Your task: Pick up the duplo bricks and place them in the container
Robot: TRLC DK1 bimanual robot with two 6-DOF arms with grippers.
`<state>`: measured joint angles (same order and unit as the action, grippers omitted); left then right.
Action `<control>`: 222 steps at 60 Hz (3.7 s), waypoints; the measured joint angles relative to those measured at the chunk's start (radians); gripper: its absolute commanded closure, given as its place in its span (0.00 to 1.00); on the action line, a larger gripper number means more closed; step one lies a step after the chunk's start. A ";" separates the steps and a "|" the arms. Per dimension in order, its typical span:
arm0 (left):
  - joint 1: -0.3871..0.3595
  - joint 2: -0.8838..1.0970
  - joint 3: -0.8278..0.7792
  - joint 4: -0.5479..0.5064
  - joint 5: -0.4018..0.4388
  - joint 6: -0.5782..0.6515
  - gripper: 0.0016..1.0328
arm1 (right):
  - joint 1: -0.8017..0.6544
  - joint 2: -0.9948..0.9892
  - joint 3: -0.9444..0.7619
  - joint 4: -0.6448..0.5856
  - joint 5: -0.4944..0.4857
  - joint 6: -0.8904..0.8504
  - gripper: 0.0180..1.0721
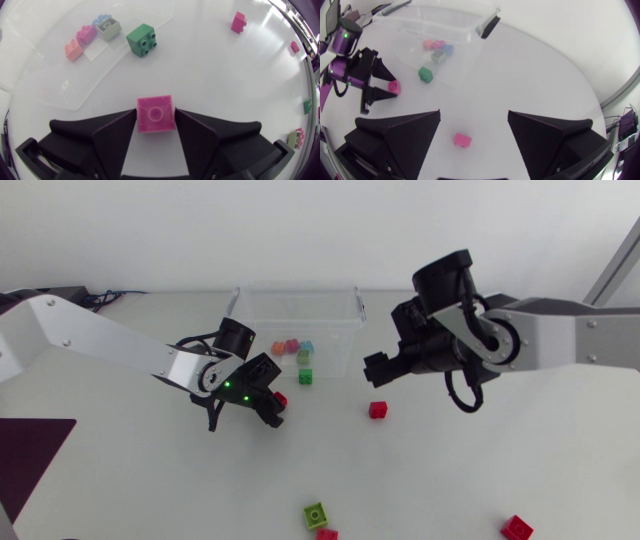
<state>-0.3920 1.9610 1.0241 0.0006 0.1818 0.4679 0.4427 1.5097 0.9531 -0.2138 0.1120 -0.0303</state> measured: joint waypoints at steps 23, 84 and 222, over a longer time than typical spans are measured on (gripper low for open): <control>-0.019 -0.116 -0.023 -0.022 0.000 -0.031 0.82 | 0.001 0.064 -0.078 0.016 -0.029 0.004 0.11; 0.061 -0.223 0.297 -0.057 -0.091 -0.266 0.79 | 0.006 0.331 0.009 0.032 -0.037 0.047 0.73; 0.360 -0.916 -0.386 -0.129 -0.024 -0.126 0.04 | 0.160 0.366 0.535 0.113 0.174 -0.134 0.05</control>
<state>-0.0319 1.0451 0.6384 -0.1280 0.1581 0.3416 0.6025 1.8759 1.4879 -0.1009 0.2859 -0.1646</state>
